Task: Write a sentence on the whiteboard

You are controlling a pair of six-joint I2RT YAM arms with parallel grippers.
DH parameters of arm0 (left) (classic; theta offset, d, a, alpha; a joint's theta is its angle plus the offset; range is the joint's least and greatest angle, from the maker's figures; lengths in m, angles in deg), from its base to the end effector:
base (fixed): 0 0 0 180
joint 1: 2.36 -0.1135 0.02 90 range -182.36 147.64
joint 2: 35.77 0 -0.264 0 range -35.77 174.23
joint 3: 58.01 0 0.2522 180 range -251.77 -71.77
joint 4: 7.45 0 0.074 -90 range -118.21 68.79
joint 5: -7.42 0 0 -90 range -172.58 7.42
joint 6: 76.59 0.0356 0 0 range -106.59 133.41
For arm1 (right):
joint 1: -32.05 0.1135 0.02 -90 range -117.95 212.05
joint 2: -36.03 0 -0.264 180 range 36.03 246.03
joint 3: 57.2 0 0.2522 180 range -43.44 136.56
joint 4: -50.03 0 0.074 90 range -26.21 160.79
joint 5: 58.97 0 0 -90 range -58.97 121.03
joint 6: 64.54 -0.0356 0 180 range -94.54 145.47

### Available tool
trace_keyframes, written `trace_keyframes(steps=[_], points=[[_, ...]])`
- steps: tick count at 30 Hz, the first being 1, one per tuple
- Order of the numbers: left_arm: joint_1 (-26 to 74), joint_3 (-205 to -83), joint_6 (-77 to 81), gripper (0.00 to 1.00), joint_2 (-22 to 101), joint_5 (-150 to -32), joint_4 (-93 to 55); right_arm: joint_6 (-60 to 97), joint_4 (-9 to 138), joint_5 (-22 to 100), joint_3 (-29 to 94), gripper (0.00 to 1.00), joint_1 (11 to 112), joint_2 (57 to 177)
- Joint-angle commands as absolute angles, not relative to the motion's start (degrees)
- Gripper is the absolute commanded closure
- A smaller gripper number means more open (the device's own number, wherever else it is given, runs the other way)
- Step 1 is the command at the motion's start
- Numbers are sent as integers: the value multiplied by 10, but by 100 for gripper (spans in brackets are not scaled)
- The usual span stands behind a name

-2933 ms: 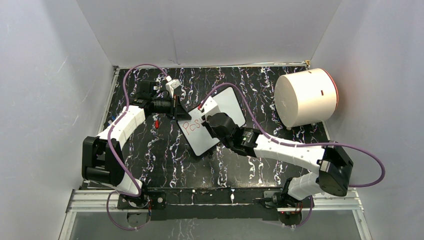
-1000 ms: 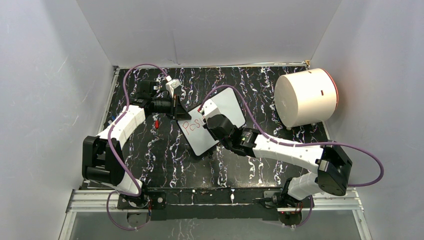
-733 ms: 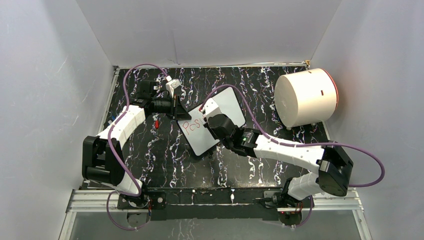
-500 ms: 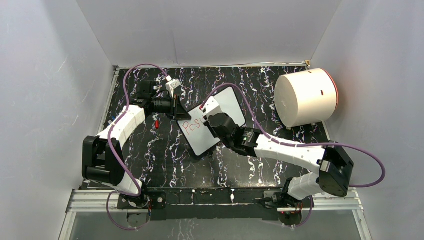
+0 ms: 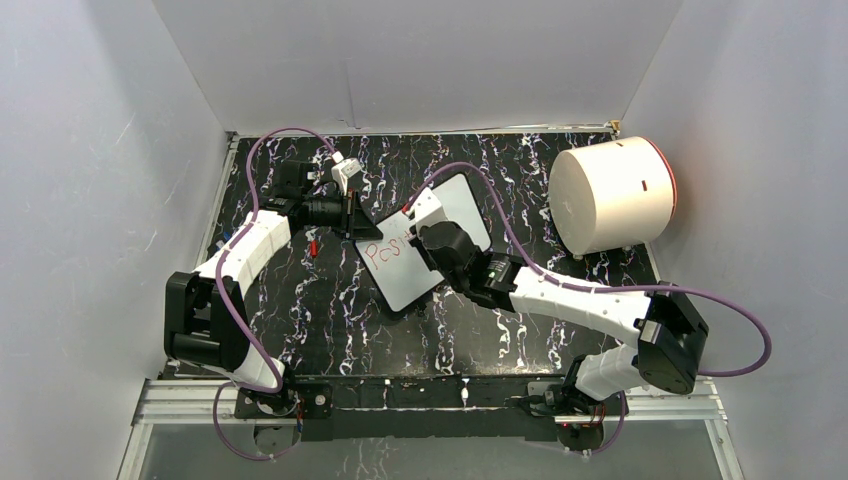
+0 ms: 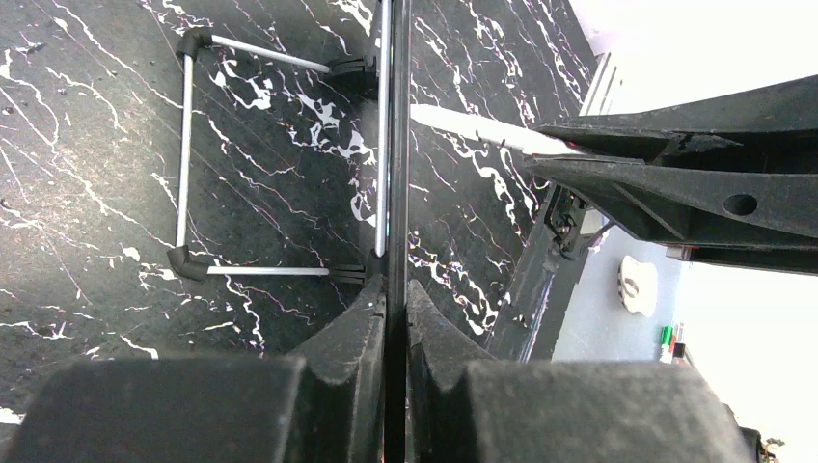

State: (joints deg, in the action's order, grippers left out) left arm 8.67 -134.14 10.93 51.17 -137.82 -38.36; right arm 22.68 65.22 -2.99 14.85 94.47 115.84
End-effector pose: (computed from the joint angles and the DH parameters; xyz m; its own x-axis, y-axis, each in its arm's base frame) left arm 0.3124 -0.0907 0.2671 -0.6833 0.1081 -0.7220 0.6820 0.4474 -0.5785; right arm 0.1651 0.2731 0.2989 -0.2044 -0.3045 -0.9303 -0.4868 0.8562 -0.1732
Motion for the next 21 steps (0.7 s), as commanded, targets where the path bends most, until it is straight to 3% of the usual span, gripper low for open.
trace_keyframes(steps=[1,11,21], points=[[99,-1333,119,100,538,-1343,-432,226,615,-25,158,100,937,1159],[99,-1334,119,100,538,-1344,-432,223,628,16,166,100,935,1169],[99,-1333,119,100,535,-1337,-432,216,637,-22,152,100,934,1143]])
